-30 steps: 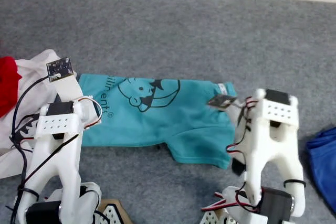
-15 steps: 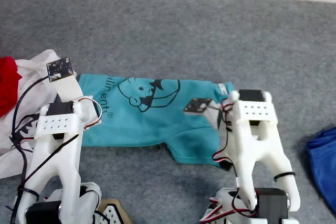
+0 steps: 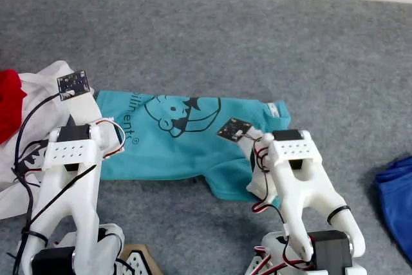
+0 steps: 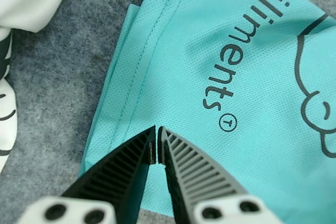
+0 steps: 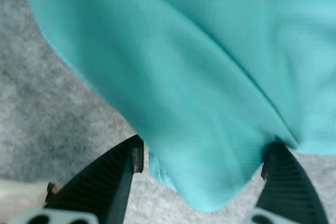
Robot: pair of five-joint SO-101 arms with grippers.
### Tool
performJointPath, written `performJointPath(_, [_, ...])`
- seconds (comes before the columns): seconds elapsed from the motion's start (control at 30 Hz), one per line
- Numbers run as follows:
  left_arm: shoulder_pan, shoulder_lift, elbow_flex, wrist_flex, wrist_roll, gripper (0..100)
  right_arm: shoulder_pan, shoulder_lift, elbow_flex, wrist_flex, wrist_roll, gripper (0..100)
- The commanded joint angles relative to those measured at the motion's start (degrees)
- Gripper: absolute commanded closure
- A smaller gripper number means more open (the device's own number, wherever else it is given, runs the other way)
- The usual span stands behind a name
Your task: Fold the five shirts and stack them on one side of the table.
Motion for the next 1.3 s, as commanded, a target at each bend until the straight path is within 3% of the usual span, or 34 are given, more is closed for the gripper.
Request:
performJointPath(0.0, [0.84, -0.66, -0.31, -0.97, 0.18, 96, 1.01, -1.27, 1.45, -3.38, -0.44, 72.8])
performJointPath(0.33, [0.84, -0.66, -0.22, -0.97, 0.26, 96, 1.01, -1.36, 5.14, -9.89, -0.44, 99.1])
performJointPath(0.47, [0.84, -0.66, -0.13, -0.97, 0.18, 96, 1.1, -1.54, -0.13, -6.37, -0.44, 99.2])
performJointPath(0.67, [0.84, -0.66, -0.13, -0.97, 0.18, 96, 0.92, -1.36, -20.44, 12.44, -0.44, 99.2])
performJointPath(0.83, [0.84, -0.66, -0.13, -0.97, 0.18, 96, 0.92, 0.75, -34.77, 19.82, -0.53, 99.2])
performJointPath(1.07, [0.84, -0.66, 0.4, -0.97, 0.09, 96, 0.92, 19.12, -49.19, 21.76, -1.32, 99.2])
performJointPath(1.27, [0.84, -0.66, 0.4, -0.97, 0.09, 96, 1.1, 33.01, -65.01, 22.02, -7.82, 99.2])
